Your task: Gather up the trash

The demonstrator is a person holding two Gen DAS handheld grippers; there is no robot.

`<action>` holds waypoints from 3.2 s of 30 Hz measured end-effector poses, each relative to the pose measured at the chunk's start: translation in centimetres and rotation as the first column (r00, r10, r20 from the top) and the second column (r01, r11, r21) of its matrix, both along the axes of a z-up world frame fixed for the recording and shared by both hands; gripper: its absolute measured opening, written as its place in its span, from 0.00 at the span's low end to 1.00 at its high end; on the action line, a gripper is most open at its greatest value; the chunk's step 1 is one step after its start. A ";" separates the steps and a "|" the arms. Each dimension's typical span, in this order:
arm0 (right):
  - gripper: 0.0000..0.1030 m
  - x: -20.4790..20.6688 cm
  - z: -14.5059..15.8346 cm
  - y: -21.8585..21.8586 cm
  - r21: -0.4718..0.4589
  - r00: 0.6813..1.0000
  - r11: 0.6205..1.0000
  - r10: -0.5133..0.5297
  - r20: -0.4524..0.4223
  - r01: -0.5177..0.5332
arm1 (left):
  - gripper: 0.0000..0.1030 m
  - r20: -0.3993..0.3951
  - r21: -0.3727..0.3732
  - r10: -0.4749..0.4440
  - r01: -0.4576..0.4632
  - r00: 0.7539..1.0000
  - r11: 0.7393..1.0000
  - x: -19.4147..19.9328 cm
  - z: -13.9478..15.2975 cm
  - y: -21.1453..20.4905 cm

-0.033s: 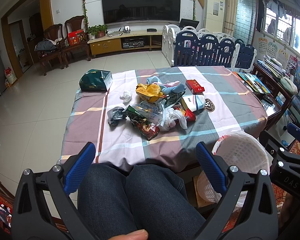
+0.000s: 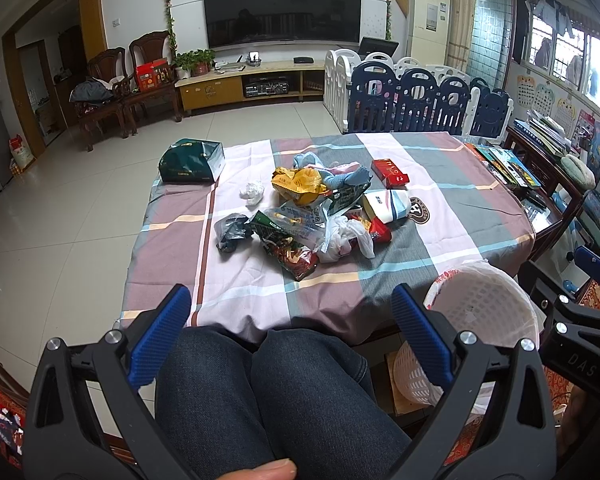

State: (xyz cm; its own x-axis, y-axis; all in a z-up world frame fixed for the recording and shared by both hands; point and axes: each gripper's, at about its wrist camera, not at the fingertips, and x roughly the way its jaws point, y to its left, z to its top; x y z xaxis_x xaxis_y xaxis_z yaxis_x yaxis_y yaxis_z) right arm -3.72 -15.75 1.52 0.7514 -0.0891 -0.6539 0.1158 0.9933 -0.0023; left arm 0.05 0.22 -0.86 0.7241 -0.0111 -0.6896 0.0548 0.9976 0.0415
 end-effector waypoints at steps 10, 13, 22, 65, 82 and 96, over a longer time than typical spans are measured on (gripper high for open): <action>0.97 0.0 0.0 0.1 0.000 1.000 1.000 0.000 0.000 0.000 | 0.97 -0.001 0.000 0.000 0.000 1.000 1.000 0.0 0.0 0.0; 0.97 0.0 0.1 0.0 -0.002 1.000 1.000 0.000 0.001 0.000 | 0.97 -0.002 -0.001 0.000 0.000 1.000 1.000 0.1 0.0 0.0; 0.97 0.0 0.1 0.0 0.000 1.000 1.000 -0.002 0.003 0.002 | 0.97 -0.003 -0.002 0.003 -0.003 1.000 1.000 -0.6 -0.3 -0.5; 0.61 16.1 -10.4 10.0 0.123 0.959 0.965 0.248 -0.140 -0.232 | 0.69 -0.148 -0.159 0.310 -0.332 0.939 0.930 6.9 -9.2 13.6; 0.68 20.9 -13.7 8.8 0.185 0.952 0.963 0.231 -0.203 -0.195 | 0.69 -0.251 -0.297 0.189 -0.262 0.949 0.918 24.0 -16.8 13.6; 0.53 19.8 -14.5 16.8 0.194 0.847 0.858 0.507 -0.161 -0.476 | 0.31 -0.129 -0.418 0.349 -0.370 0.928 0.830 20.8 -15.7 17.3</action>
State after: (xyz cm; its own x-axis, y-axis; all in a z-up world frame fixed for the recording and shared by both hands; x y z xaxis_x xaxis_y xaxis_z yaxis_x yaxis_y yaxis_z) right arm 16.08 1.04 -12.98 0.5244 0.3618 -0.7707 -0.3754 0.9107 0.1721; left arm 20.87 17.57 -16.60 0.7026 -0.0566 -0.7093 -0.3202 0.8650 -0.3863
